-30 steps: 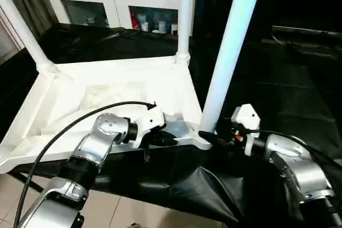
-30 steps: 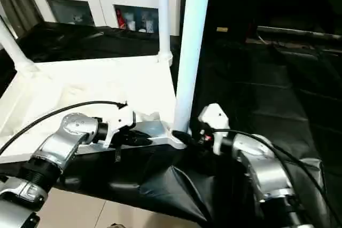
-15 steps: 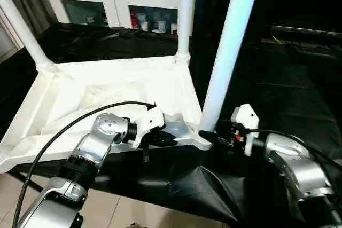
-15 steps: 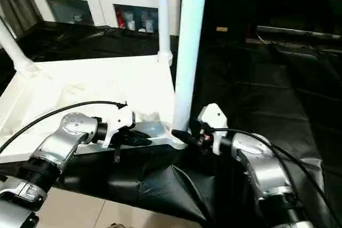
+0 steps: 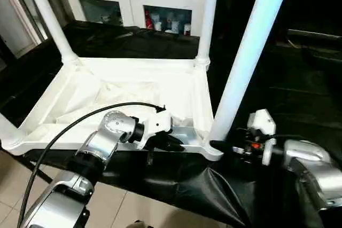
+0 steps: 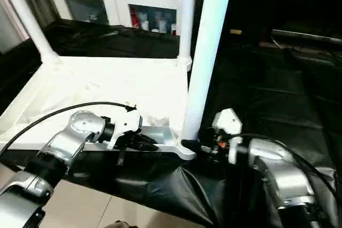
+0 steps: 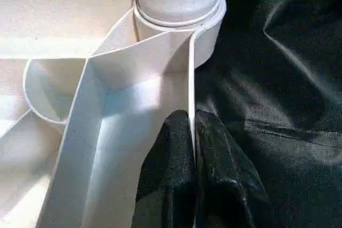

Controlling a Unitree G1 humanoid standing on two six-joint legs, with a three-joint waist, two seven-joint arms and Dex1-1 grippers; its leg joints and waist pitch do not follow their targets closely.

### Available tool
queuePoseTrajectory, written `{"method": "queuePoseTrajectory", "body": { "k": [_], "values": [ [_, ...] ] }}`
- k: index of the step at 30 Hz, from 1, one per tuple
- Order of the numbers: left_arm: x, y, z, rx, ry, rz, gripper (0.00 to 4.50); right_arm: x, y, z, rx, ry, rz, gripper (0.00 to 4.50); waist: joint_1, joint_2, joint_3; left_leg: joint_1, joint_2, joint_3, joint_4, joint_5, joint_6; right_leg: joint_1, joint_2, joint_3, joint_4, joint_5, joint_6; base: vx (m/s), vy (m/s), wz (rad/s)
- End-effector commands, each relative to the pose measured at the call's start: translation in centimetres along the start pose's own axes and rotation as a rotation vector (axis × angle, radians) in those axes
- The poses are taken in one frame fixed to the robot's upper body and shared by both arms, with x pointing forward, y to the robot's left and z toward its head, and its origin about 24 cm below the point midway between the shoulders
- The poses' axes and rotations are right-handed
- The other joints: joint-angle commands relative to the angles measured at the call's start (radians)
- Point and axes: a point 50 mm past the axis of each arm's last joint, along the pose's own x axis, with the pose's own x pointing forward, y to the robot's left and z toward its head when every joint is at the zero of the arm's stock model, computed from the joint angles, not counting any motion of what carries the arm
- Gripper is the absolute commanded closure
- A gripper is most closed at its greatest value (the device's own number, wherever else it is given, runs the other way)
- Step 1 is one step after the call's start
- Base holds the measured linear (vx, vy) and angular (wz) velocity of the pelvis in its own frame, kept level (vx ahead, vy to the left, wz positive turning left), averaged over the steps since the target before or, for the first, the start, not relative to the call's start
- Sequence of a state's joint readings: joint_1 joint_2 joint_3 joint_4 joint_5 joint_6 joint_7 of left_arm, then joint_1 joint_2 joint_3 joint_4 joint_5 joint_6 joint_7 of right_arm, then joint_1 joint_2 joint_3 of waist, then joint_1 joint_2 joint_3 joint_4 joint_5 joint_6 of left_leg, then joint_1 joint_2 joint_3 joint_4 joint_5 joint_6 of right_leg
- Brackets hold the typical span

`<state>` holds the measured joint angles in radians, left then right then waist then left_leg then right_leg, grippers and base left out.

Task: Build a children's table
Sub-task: Rotate table base

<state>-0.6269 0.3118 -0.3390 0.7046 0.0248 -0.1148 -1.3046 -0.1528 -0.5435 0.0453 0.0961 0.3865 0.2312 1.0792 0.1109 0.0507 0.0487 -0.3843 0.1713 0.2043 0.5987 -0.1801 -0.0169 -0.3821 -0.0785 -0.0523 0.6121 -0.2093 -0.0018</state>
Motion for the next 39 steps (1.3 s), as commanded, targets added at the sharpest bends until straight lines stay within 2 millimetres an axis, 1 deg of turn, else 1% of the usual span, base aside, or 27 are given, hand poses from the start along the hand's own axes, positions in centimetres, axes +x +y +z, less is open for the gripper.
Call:
{"method": "queuePoseTrajectory", "body": {
  "k": [1,2,4,5,7,9,12,13,14,15,16,17,19,20,21,22,24,25,26,27,29,32,33,35,37,38,39],
  "values": [
    [0.0,0.4,0.7,0.060,-0.008,-0.019,4.50,0.0,0.5,0.6,0.012,-0.022,0.034,1.57,-0.003,-0.013,-0.065,0.022,0.070,-0.035,-0.071,-0.198,0.059,0.035,-0.082,0.043,-0.072,-0.131,-0.236,0.000,0.000,0.00],
    [0.0,0.5,0.7,0.068,-0.005,-0.020,4.50,0.1,0.7,0.6,0.016,-0.023,0.043,1.44,-0.003,-0.014,-0.063,0.021,0.067,-0.034,-0.070,-0.198,0.064,0.033,-0.079,0.043,-0.077,-0.135,-0.233,0.000,0.000,0.00],
    [0.0,1.1,1.1,0.091,0.007,-0.008,4.50,0.6,1.7,0.4,0.046,-0.020,0.100,1.28,0.000,-0.013,-0.063,0.023,0.068,-0.035,-0.070,-0.202,0.063,0.033,-0.082,0.043,-0.080,-0.154,-0.226,0.000,0.000,0.00],
    [-0.1,1.2,1.1,0.094,0.008,-0.005,4.50,0.7,1.8,0.3,0.050,-0.018,0.108,1.28,0.000,-0.014,-0.063,0.022,0.069,-0.036,-0.072,-0.207,0.058,0.034,-0.082,0.043,-0.078,-0.160,-0.228,0.000,0.000,0.00],
    [-0.2,1.7,1.4,0.111,0.012,0.017,4.50,0.9,2.2,0.2,0.057,-0.012,0.123,1.00,0.000,-0.013,-0.063,0.024,0.069,-0.035,-0.071,-0.220,0.049,0.031,-0.083,0.042,-0.079,-0.167,-0.232,0.000,0.000,0.00],
    [-0.4,2.0,1.7,0.124,0.001,0.034,4.50,1.1,2.2,0.1,0.045,-0.009,0.112,0.94,0.002,-0.016,-0.063,0.024,0.070,-0.035,-0.072,-0.223,0.043,0.032,-0.085,0.043,-0.079,-0.171,-0.233,0.000,0.000,0.00],
    [-0.9,2.2,1.9,0.108,-0.026,0.033,4.50,0.9,1.8,0.2,0.035,-0.010,0.083,0.61,0.000,-0.015,-0.062,0.023,0.071,-0.036,-0.074,-0.222,0.039,0.032,-0.086,0.043,-0.077,-0.169,-0.235,0.000,0.000,0.00],
    [-1.1,2.1,1.9,0.090,-0.035,0.022,4.03,0.8,1.6,0.3,0.035,-0.011,0.074,0.55,0.000,-0.016,-0.063,0.022,0.071,-0.035,-0.073,-0.206,0.044,0.033,-0.086,0.043,-0.074,-0.151,-0.240,0.000,0.000,0.00],
    [-1.1,2.1,1.9,0.089,-0.036,0.022,3.92,0.7,1.6,0.3,0.035,-0.011,0.074,0.50,0.000,-0.015,-0.063,0.022,0.071,-0.035,-0.072,-0.204,0.046,0.032,-0.085,0.043,-0.074,-0.146,-0.243,0.000,0.000,0.00],
    [-1.4,2.1,1.8,0.089,-0.034,0.012,3.92,0.7,1.4,0.3,0.031,-0.010,0.067,0.39,0.000,-0.015,-0.063,0.023,0.071,-0.035,-0.072,-0.203,0.047,0.032,-0.085,0.042,-0.073,-0.140,-0.245,0.000,0.000,0.00],
    [-1.5,2.1,1.8,0.091,-0.032,0.008,3.86,0.6,1.3,0.4,0.028,-0.009,0.060,0.26,0.001,-0.023,-0.064,0.020,0.070,-0.034,-0.071,-0.192,0.052,0.034,-0.086,0.042,-0.071,-0.127,-0.249,0.000,0.000,0.00],
    [-2.0,2.0,1.8,0.071,-0.050,0.002,3.86,0.5,1.0,0.5,0.020,-0.008,0.046,0.26,0.003,-0.023,-0.064,0.021,0.072,-0.034,-0.071,-0.188,0.055,0.034,-0.087,0.042,-0.071,-0.127,-0.252,0.000,0.000,0.00],
    [-2.4,2.0,1.9,0.052,-0.063,-0.003,3.48,0.4,0.8,0.6,0.017,-0.008,0.039,0.05,0.002,-0.021,-0.062,0.021,0.072,-0.032,-0.071,-0.192,0.054,0.031,-0.086,0.041,-0.071,-0.138,-0.257,0.000,0.000,0.00],
    [-2.6,1.9,1.9,0.045,-0.067,-0.007,3.47,0.4,0.7,0.7,0.017,-0.009,0.038,0.02,0.000,-0.027,-0.061,0.021,0.071,-0.031,-0.071,-0.194,0.055,0.031,-0.085,0.041,-0.072,-0.144,-0.255,0.000,0.000,0.00],
    [-2.8,1.8,1.9,0.038,-0.071,-0.012,3.46,0.4,0.6,0.7,0.017,-0.009,0.038,0.00,0.001,-0.022,-0.060,0.022,0.072,-0.032,-0.072,-0.196,0.051,0.030,-0.086,0.042,-0.071,-0.162,-0.253,0.000,0.000,0.00],
    [-3.6,1.8,2.2,-0.003,-0.106,-0.006,3.46,0.1,0.3,0.9,0.018,-0.012,0.030,0.00,0.000,-0.029,-0.060,0.023,0.073,-0.031,-0.073,-0.197,0.049,0.031,-0.086,0.042,-0.069,-0.164,-0.253,0.000,0.000,0.00],
    [-4.3,1.6,2.4,-0.024,-0.118,-0.009,3.07,-0.2,-0.1,1.1,0.015,-0.012,0.015,0.00,-0.001,-0.023,-0.060,0.024,0.073,-0.032,-0.073,-0.192,0.044,0.029,-0.087,0.041,-0.068,-0.171,-0.259,0.000,0.000,0.00],
    [-4.6,1.5,2.5,-0.031,-0.117,-0.003,3.01,-0.4,-0.4,1.1,0.010,-0.007,-0.001,0.00,-0.002,-0.026,-0.058,0.024,0.071,-0.030,-0.072,-0.193,0.043,0.029,-0.083,0.042,-0.069,-0.178,-0.253,0.000,0.000,0.00],
    [-4.6,1.5,2.5,-0.031,-0.117,-0.003,2.99,-0.4,-0.4,1.1,0.010,-0.007,-0.001,0.00,-0.002,-0.025,-0.059,0.024,0.072,-0.031,-0.073,-0.193,0.044,0.029,-0.085,0.043,-0.069,-0.179,-0.253,0.000,0.000,0.00],
    [-5.0,1.3,2.5,-0.044,-0.112,0.003,2.91,-0.8,-0.9,1.2,0.000,-0.001,-0.029,0.00,-0.002,-0.027,-0.060,0.025,0.073,-0.031,-0.072,-0.188,0.042,0.030,-0.086,0.043,-0.068,-0.178,-0.253,0.000,0.000,0.00],
    [-5.9,0.8,2.3,-0.082,-0.066,0.038,2.63,-1.6,-2.1,1.5,-0.030,0.002,-0.099,0.00,-0.005,-0.027,-0.059,0.025,0.072,-0.030,-0.073,-0.185,0.040,0.028,-0.084,0.043,-0.068,-0.180,-0.251,0.000,0.000,0.00],
    [-6.2,0.5,2.0,-0.106,-0.040,0.064,2.45,-1.6,-2.6,1.7,-0.050,0.001,-0.141,0.00,-0.009,-0.025,-0.057,0.026,0.070,-0.031,-0.074,-0.192,0.032,0.027,-0.083,0.044,-0.070,-0.201,-0.243,0.000,0.000,0.00],
    [-6.3,0.2,2.0,-0.131,-0.046,0.079,2.19,-1.4,-3.1,1.7,-0.066,-0.005,-0.182,0.00,-0.011,-0.024,-0.056,0.025,0.069,-0.031,-0.074,-0.194,0.032,0.027,-0.082,0.043,-0.072,-0.206,-0.243,0.000,0.000,0.00],
    [-6.4,-0.7,2.0,-0.170,-0.055,0.074,2.10,-1.2,-3.6,1.7,-0.083,-0.010,-0.229,0.00,-0.019,-0.026,-0.057,0.026,0.071,-0.032,-0.075,-0.192,0.021,0.027,-0.084,0.044,-0.068,-0.195,-0.251,0.000,0.000,0.00],
    [-6.6,-2.0,1.5,-0.207,-0.010,0.032,2.01,-0.8,-3.8,1.8,-0.081,-0.027,-0.247,0.00,-0.025,-0.024,-0.058,0.025,0.068,-0.032,-0.075,-0.180,0.029,0.029,-0.080,0.043,-0.067,-0.176,-0.254,0.000,0.000,0.00],
    [-6.6,-2.4,1.1,-0.218,0.020,0.024,1.88,-0.6,-4.0,1.9,-0.096,-0.031,-0.273,0.00,-0.028,-0.027,-0.057,0.025,0.067,-0.030,-0.073,-0.173,0.036,0.027,-0.076,0.043,-0.068,-0.169,-0.253,0.000,0.000,0.00],
    [-6.6,-2.7,0.9,-0.226,0.038,0.021,1.71,-0.4,-4.2,1.9,-0.108,-0.032,-0.291,0.00,-0.030,-0.026,-0.056,0.022,0.065,-0.031,-0.074,-0.171,0.040,0.027,-0.075,0.043,-0.069,-0.172,-0.251,0.000,0.000,0.00]
  ]
}}
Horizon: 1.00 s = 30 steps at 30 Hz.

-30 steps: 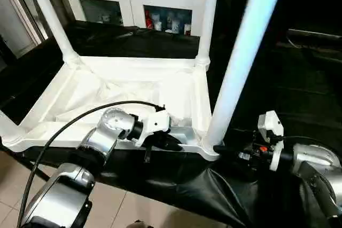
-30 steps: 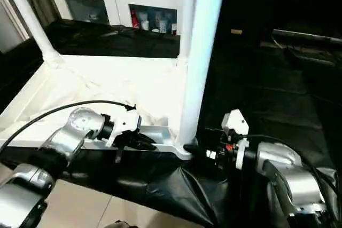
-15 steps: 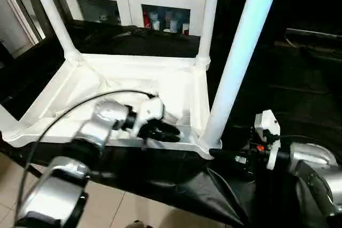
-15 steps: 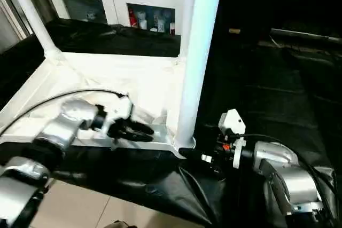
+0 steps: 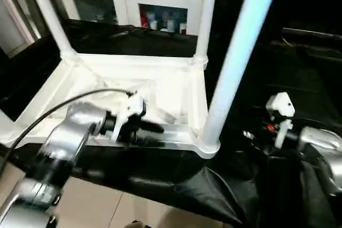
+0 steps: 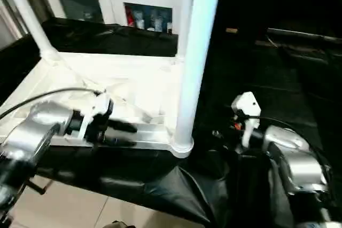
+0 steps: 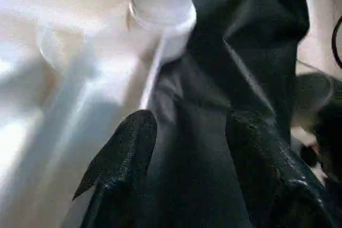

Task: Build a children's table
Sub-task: Rotate table base

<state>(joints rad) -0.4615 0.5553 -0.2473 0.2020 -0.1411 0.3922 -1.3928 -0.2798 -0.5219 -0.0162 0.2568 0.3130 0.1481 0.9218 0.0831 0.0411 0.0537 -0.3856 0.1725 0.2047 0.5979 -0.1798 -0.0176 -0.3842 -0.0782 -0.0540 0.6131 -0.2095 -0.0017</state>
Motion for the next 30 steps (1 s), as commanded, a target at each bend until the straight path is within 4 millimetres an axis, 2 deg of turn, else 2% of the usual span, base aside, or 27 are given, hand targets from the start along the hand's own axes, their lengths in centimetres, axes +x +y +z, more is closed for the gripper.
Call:
{"method": "queuePoseTrajectory", "body": {
  "k": [1,4,5,6,7,8,11,12,13,16,17,19,20,21,27,30],
  "values": [
    [-0.1,-0.3,-0.3,-0.008,0.059,0.014,1.71,0.5,-0.6,0.4,-0.040,-0.002,-0.067,0.00,-0.005,-0.015,-0.060,0.025,0.061,-0.030,-0.072,-0.176,0.041,0.029,-0.074,0.045,-0.072,-0.185,-0.247,0.000,0.000,0.00],
    [0.0,-0.3,-1.4,-0.054,0.112,0.067,1.55,2.0,-1.1,0.4,-0.063,-0.008,-0.172,0.00,-0.014,-0.010,-0.060,0.030,0.062,-0.031,-0.074,-0.201,0.014,0.024,-0.073,0.046,-0.073,-0.214,-0.243,0.000,0.000,0.00],
    [0.1,-0.3,-1.8,-0.061,0.136,0.091,1.30,2.6,-1.1,0.5,-0.070,-0.022,-0.205,0.00,-0.016,-0.010,-0.059,0.029,0.060,-0.032,-0.076,-0.208,0.011,0.025,-0.072,0.046,-0.074,-0.217,-0.243,0.000,0.000,0.00],
    [0.1,-0.2,-2.1,-0.076,0.151,0.113,1.24,3.4,-0.9,0.7,-0.068,-0.037,-0.218,0.00,-0.019,-0.011,-0.059,0.029,0.061,-0.032,-0.076,-0.214,0.006,0.024,-0.072,0.046,-0.074,-0.220,-0.242,0.000,0.000,0.00],
    [0.0,-0.1,-2.5,-0.088,0.179,0.166,1.23,4.5,-0.4,1.1,-0.065,-0.071,-0.215,0.00,-0.023,-0.011,-0.060,0.029,0.059,-0.033,-0.077,-0.221,0.002,0.026,-0.072,0.046,-0.074,-0.220,-0.241,0.000,0.000,0.00],
    [-0.1,-0.1,-2.6,-0.089,0.186,0.183,1.20,4.9,-0.2,1.2,-0.059,-0.083,-0.210,0.00,-0.026,-0.014,-0.059,0.028,0.060,-0.033,-0.077,-0.224,0.004,0.026,-0.073,0.047,-0.073,-0.215,-0.241,0.000,0.000,0.00],
    [-0.2,0.0,-2.8,-0.104,0.187,0.218,0.85,5.2,0.1,1.4,-0.056,-0.104,-0.203,0.00,-0.028,-0.010,-0.059,0.030,0.060,-0.033,-0.077,-0.236,0.004,0.026,-0.071,0.048,-0.074,-0.221,-0.233,0.000,0.000,0.00],
    [-0.4,0.2,-2.9,-0.119,0.187,0.247,0.80,5.5,0.4,1.6,-0.049,-0.120,-0.183,0.00,-0.028,-0.014,-0.060,0.029,0.059,-0.032,-0.077,-0.226,0.006,0.028,-0.069,0.048,-0.073,-0.208,-0.232,0.000,0.000,0.00],
    [-0.8,0.3,-3.4,-0.162,0.204,0.287,0.76,6.0,1.1,1.9,-0.047,-0.147,-0.132,0.00,-0.027,-0.010,-0.061,0.028,0.059,-0.032,-0.077,-0.221,0.009,0.028,-0.069,0.048,-0.071,-0.197,-0.233,0.000,0.000,0.00],
    [-1.2,-0.1,-3.8,-0.186,0.233,0.271,0.42,6.1,1.8,2.1,-0.042,-0.160,-0.087,0.00,-0.032,-0.012,-0.060,0.025,0.057,-0.034,-0.077,-0.220,0.016,0.030,-0.068,0.047,-0.070,-0.193,-0.228,0.000,0.000,0.00],
    [-1.2,-0.1,-3.8,-0.189,0.231,0.270,0.37,6.2,1.8,2.1,-0.046,-0.162,-0.083,0.00,-0.034,-0.009,-0.063,0.024,0.058,-0.036,-0.077,-0.207,0.018,0.032,-0.070,0.047,-0.068,-0.181,-0.228,0.000,0.000,0.00],
    [-1.3,-0.2,-3.8,-0.197,0.219,0.280,0.21,6.1,2.1,2.1,-0.043,-0.174,-0.064,0.00,-0.037,-0.006,-0.064,0.028,0.059,-0.034,-0.075,-0.200,0.020,0.029,-0.067,0.047,-0.068,-0.152,-0.242,0.000,0.000,0.00],
    [-1.4,-0.1,-3.8,-0.197,0.218,0.288,0.09,6.1,2.2,2.2,-0.039,-0.184,-0.050,0.00,-0.036,-0.008,-0.064,0.026,0.058,-0.033,-0.073,-0.193,0.025,0.030,-0.068,0.048,-0.067,-0.132,-0.251,0.000,0.000,0.00],
    [-1.5,-0.2,-3.8,-0.199,0.215,0.290,0.09,6.1,2.3,2.2,-0.040,-0.184,-0.050,0.00,-0.035,-0.005,-0.064,0.026,0.058,-0.033,-0.074,-0.193,0.027,0.030,-0.068,0.047,-0.066,-0.127,-0.253,0.000,0.000,0.00],
    [-1.8,-0.4,-3.5,-0.219,0.178,0.299,0.09,6.3,1.9,2.0,-0.049,-0.165,-0.074,0.00,-0.038,-0.007,-0.062,0.027,0.058,-0.034,-0.076,-0.223,0.017,0.030,-0.068,0.047,-0.069,-0.168,-0.256,0.000,0.000,0.00],
    [-2.4,-0.3,-3.9,-0.230,0.195,0.340,0.09,6.8,1.8,2.5,-0.052,-0.182,-0.063,0.00,-0.043,-0.005,-0.062,0.026,0.057,-0.035,-0.076,-0.223,0.015,0.030,-0.067,0.046,-0.068,-0.165,-0.254,0.000,0.000,0.00]
  ]
}}
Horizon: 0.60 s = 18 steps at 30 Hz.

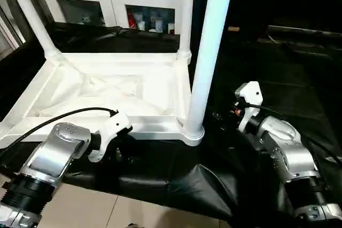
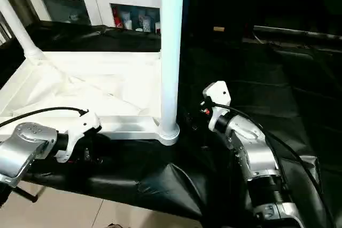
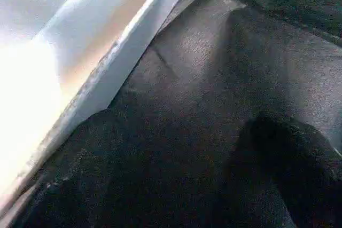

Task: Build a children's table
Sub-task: Rotate table base

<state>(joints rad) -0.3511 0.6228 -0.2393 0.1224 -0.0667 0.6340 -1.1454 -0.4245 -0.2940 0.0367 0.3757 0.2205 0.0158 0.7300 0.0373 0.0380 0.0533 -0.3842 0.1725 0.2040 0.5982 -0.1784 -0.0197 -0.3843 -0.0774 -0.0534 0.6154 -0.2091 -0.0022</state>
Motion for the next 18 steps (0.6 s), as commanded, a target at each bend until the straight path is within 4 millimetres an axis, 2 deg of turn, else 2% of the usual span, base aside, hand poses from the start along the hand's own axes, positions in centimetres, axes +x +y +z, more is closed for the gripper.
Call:
{"method": "queuePoseTrajectory", "body": {
  "k": [1,7,9,12,13,15,17,18],
  "values": [
    [-1.1,0.7,-0.1,-0.009,-0.009,0.078,0.09,0.8,0.6,0.7,-0.005,-0.029,0.070,0.00,0.003,-0.005,-0.062,0.026,0.058,-0.034,-0.076,-0.226,0.018,0.030,-0.067,0.046,-0.071,-0.164,-0.254,0.000,0.000,0.00],
    [-2.1,0.8,-0.1,-0.014,-0.033,0.100,0.09,1.4,2.2,-0.2,-0.008,0.027,0.196,0.00,0.003,-0.004,-0.064,0.024,0.057,-0.033,-0.073,-0.200,0.037,0.031,-0.067,0.044,-0.066,-0.132,-0.260,0.000,0.000,0.00],
    [-2.3,0.6,-0.1,-0.015,-0.035,0.097,0.09,1.9,1.7,-0.6,-0.050,0.066,0.161,0.00,0.003,-0.006,-0.062,0.023,0.058,-0.034,-0.075,-0.199,0.033,0.030,-0.068,0.044,-0.066,-0.140,-0.264,0.000,0.000,0.00],
    [-2.5,0.5,-0.2,-0.018,-0.039,0.093,0.09,2.6,0.8,-0.6,-0.084,0.082,0.087,0.00,0.000,-0.004,-0.059,0.029,0.057,-0.034,-0.077,-0.242,0.005,0.024,-0.069,0.046,-0.072,-0.203,-0.267,0.000,0.000,0.00],
    [-2.6,0.4,-0.2,-0.021,-0.041,0.091,0.09,2.9,0.3,-0.3,-0.091,0.076,0.054,0.00,0.000,-0.008,-0.061,0.029,0.057,-0.034,-0.076,-0.243,0.002,0.025,-0.071,0.045,-0.071,-0.203,-0.267,0.000,0.000,0.00],
    [-2.9,0.2,-0.3,-0.031,-0.044,0.091,0.09,3.6,-0.6,0.3,-0.093,0.061,-0.007,0.00,0.002,-0.008,-0.062,0.029,0.058,-0.033,-0.074,-0.231,0.000,0.025,-0.071,0.047,-0.067,-0.184,-0.268,0.000,0.000,0.00],
    [-3.3,0.1,-0.8,-0.045,-0.036,0.094,0.09,4.2,-1.0,1.0,-0.082,0.042,-0.029,0.00,0.003,-0.006,-0.063,0.029,0.057,-0.031,-0.073,-0.204,0.008,0.026,-0.068,0.046,-0.062,-0.141,-0.269,0.000,0.000,0.00],
    [-3.5,0.0,-1.0,-0.052,-0.029,0.101,0.09,4.4,-1.1,1.2,-0.079,0.035,-0.027,0.00,0.001,-0.009,-0.064,0.027,0.056,-0.031,-0.072,-0.189,0.017,0.028,-0.066,0.046,-0.059,-0.115,-0.272,0.000,0.000,0.00]
  ]
}}
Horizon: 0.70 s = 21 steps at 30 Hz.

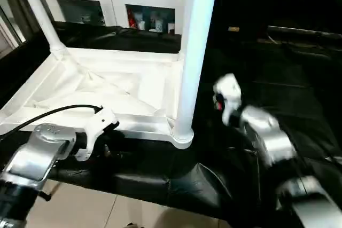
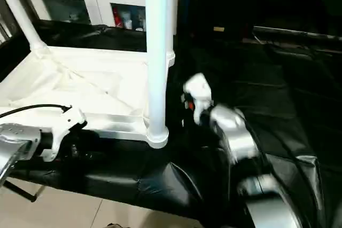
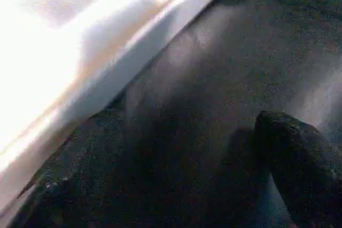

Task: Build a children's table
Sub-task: Rotate table base

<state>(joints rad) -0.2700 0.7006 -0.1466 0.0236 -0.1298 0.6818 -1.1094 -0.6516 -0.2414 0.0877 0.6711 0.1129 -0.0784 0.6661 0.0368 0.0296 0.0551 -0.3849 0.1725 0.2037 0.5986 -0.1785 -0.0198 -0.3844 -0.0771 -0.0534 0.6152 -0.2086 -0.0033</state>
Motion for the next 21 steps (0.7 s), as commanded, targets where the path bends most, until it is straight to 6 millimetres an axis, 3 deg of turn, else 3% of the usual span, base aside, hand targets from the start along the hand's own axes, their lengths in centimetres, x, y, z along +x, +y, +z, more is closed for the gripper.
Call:
{"method": "queuePoseTrajectory", "body": {
  "k": [1,2,5,6,13,17,18,21],
  "values": [
    [-1.0,0.2,-0.2,-0.012,0.006,0.029,0.09,0.3,-0.2,0.3,0.010,-0.018,-0.006,0.00,0.003,0.000,-0.066,0.028,0.055,-0.030,-0.072,-0.185,0.020,0.028,-0.066,0.046,-0.059,-0.109,-0.272,0.000,0.000,0.00],
    [-1.2,0.2,-0.4,-0.017,0.012,0.037,0.09,0.5,-0.1,0.3,0.009,-0.021,0.004,0.00,0.002,-0.005,-0.065,0.026,0.056,-0.029,-0.071,-0.178,0.028,0.029,-0.066,0.045,-0.059,-0.098,-0.273,0.000,0.000,0.00],
    [-1.9,0.6,-0.9,-0.039,0.028,0.091,0.09,1.0,0.6,0.6,0.024,-0.053,0.067,0.00,0.003,-0.002,-0.065,0.028,0.057,-0.030,-0.072,-0.182,0.031,0.029,-0.067,0.045,-0.059,-0.101,-0.274,0.000,0.000,0.00],
    [-2.0,0.8,-1.1,-0.046,0.035,0.111,0.09,1.2,1.1,0.6,0.034,-0.069,0.101,0.00,0.002,-0.009,-0.064,0.029,0.059,-0.031,-0.075,-0.198,0.024,0.027,-0.065,0.045,-0.059,-0.105,-0.275,0.000,0.000,0.00],
    [-1.3,2.0,-1.5,-0.074,0.034,0.208,0.09,1.0,4.5,0.9,0.122,-0.159,0.359,0.00,0.008,-0.008,-0.063,0.034,0.060,-0.031,-0.078,-0.221,0.019,0.026,-0.063,0.047,-0.059,-0.085,-0.267,0.000,0.000,0.00],
    [-0.9,2.9,-1.5,-0.077,0.018,0.269,0.09,0.7,5.1,0.7,0.149,-0.167,0.426,0.00,0.028,-0.009,-0.064,0.040,0.061,-0.030,-0.077,-0.249,0.000,0.022,-0.068,0.049,-0.064,-0.133,-0.259,0.000,0.000,0.00],
    [-0.5,3.5,-1.4,-0.072,0.007,0.295,0.09,0.5,5.6,0.7,0.159,-0.173,0.469,0.00,0.029,-0.009,-0.062,0.035,0.060,-0.032,-0.080,-0.257,-0.003,0.024,-0.069,0.049,-0.065,-0.151,-0.251,0.000,0.000,0.00],
    [0.1,4.1,-1.0,-0.042,-0.016,0.320,0.09,0.2,6.3,0.7,0.170,-0.182,0.524,0.00,0.041,-0.008,-0.063,0.043,0.063,-0.032,-0.080,-0.280,-0.010,0.019,-0.070,0.051,-0.070,-0.176,-0.230,0.000,0.000,0.00]
  ]
}}
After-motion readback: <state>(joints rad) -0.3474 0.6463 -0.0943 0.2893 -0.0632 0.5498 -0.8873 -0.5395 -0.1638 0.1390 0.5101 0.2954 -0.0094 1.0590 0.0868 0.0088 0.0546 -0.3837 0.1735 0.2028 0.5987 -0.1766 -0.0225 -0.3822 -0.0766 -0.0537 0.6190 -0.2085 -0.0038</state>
